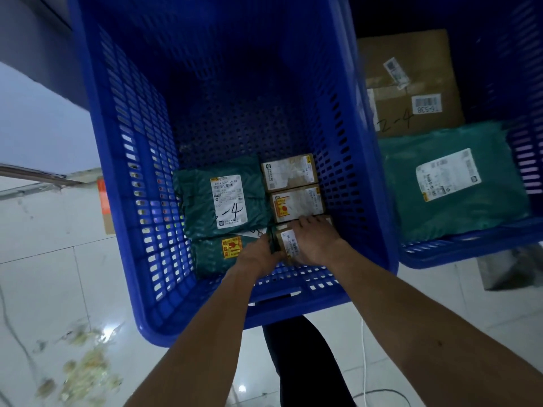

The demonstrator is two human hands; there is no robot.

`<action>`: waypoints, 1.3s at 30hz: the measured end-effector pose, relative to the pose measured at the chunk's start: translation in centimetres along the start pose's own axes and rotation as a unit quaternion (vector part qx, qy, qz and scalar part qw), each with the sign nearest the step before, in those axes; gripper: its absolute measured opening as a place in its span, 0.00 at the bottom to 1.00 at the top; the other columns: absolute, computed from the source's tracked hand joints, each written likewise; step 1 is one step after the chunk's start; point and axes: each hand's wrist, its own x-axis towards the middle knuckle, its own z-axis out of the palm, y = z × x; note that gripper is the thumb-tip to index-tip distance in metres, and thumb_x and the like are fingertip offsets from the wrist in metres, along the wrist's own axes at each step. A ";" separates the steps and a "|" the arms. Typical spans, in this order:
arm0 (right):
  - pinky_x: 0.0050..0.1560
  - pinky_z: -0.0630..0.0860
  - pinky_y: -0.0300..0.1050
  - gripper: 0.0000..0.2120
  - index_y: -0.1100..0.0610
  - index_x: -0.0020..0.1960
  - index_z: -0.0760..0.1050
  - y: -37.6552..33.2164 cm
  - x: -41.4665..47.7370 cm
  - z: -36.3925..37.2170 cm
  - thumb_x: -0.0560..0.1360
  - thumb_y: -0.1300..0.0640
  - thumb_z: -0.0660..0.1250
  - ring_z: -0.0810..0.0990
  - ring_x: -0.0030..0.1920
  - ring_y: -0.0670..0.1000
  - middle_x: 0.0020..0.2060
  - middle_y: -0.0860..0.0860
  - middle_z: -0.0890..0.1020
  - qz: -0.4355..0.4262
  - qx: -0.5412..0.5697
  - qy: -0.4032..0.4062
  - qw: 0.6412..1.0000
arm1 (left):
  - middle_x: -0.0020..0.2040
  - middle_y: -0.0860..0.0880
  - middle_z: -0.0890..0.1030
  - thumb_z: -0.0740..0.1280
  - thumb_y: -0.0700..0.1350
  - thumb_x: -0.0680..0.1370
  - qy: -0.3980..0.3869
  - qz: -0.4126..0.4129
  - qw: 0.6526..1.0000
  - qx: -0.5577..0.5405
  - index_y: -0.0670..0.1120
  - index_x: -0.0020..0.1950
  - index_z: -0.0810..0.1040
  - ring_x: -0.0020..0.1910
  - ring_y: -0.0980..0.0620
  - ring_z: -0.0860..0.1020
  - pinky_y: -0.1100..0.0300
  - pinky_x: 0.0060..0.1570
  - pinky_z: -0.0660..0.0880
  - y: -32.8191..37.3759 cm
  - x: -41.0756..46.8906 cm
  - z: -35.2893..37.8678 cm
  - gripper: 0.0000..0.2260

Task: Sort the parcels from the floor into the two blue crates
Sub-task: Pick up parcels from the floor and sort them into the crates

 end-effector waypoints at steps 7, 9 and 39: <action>0.71 0.66 0.56 0.41 0.60 0.76 0.59 -1.4 -5.1 -2.1 0.74 0.38 0.69 0.67 0.71 0.59 0.71 0.59 0.68 0.057 0.095 0.043 0.993 | 0.64 0.41 0.78 0.64 0.57 0.81 0.000 -0.009 0.999 0.054 0.43 0.70 0.69 0.59 0.42 0.78 0.52 0.56 0.76 1.0 -4.6 -2.8 0.24; 0.72 0.65 0.57 0.42 0.61 0.78 0.56 -2.0 -6.7 -3.2 0.75 0.38 0.68 0.65 0.73 0.60 0.74 0.60 0.65 0.073 0.116 0.035 0.990 | 0.64 0.41 0.77 0.63 0.56 0.82 0.002 -0.004 0.999 0.052 0.43 0.69 0.70 0.59 0.42 0.77 0.52 0.57 0.76 1.7 -6.0 -3.9 0.22; 0.43 0.74 0.49 0.15 0.59 0.49 0.76 -15.6 -23.0 -17.7 0.84 0.50 0.57 0.77 0.40 0.54 0.41 0.55 0.78 0.060 0.093 -0.017 0.994 | 0.58 0.40 0.80 0.60 0.55 0.83 0.130 0.016 0.991 0.021 0.39 0.62 0.78 0.56 0.41 0.79 0.49 0.58 0.76 -3.3 -27.8 -15.4 0.21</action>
